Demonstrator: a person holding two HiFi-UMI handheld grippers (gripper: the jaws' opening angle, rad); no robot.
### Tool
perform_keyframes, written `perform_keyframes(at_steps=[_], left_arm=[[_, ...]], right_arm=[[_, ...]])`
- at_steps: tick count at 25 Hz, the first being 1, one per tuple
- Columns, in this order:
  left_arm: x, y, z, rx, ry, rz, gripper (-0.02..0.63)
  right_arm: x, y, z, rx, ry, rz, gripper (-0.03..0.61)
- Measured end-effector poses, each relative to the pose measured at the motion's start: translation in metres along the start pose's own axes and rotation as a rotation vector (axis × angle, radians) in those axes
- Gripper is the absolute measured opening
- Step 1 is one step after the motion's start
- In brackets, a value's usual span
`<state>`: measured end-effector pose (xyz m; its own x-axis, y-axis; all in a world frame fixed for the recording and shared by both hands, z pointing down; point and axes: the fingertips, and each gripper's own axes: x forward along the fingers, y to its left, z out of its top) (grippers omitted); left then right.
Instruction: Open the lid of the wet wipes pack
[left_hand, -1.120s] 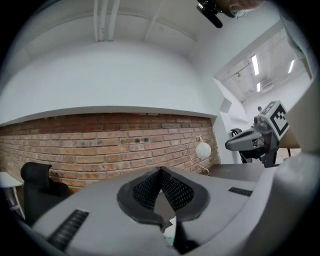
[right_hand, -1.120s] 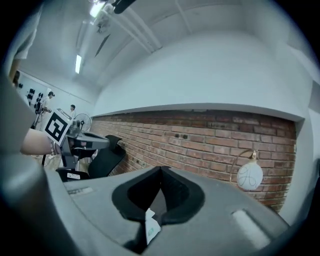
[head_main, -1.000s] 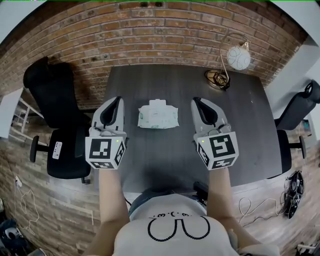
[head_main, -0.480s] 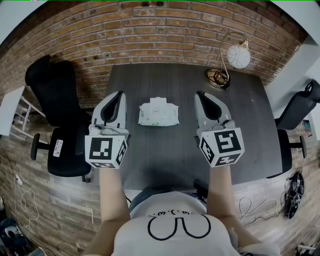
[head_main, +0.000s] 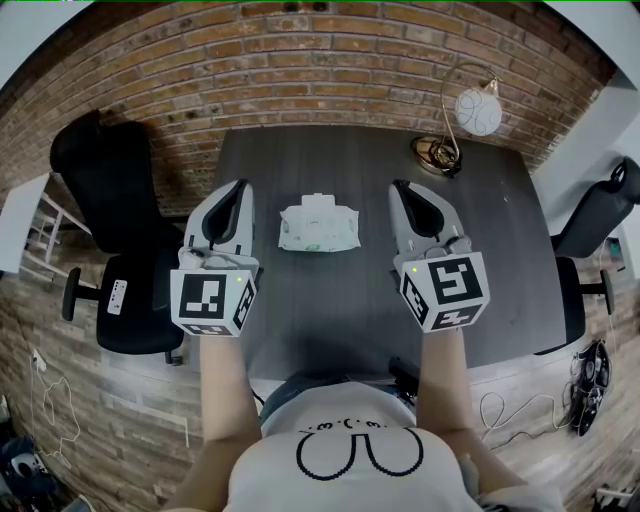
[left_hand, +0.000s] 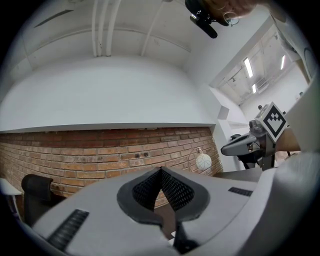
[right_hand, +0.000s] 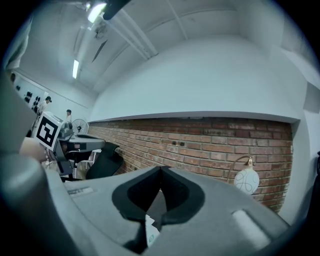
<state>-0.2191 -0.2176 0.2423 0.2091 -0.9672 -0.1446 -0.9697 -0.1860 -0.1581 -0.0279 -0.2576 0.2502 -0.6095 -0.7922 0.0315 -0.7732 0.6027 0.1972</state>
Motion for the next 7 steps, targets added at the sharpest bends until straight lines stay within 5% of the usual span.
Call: perform_keyframes(at_steps=[7], left_arm=[[0.0029, 0.0, -0.0043, 0.001, 0.007, -0.011, -0.002]], right_arm=[[0.0051, 0.0006, -0.0031, -0.011, 0.013, 0.002, -0.003]])
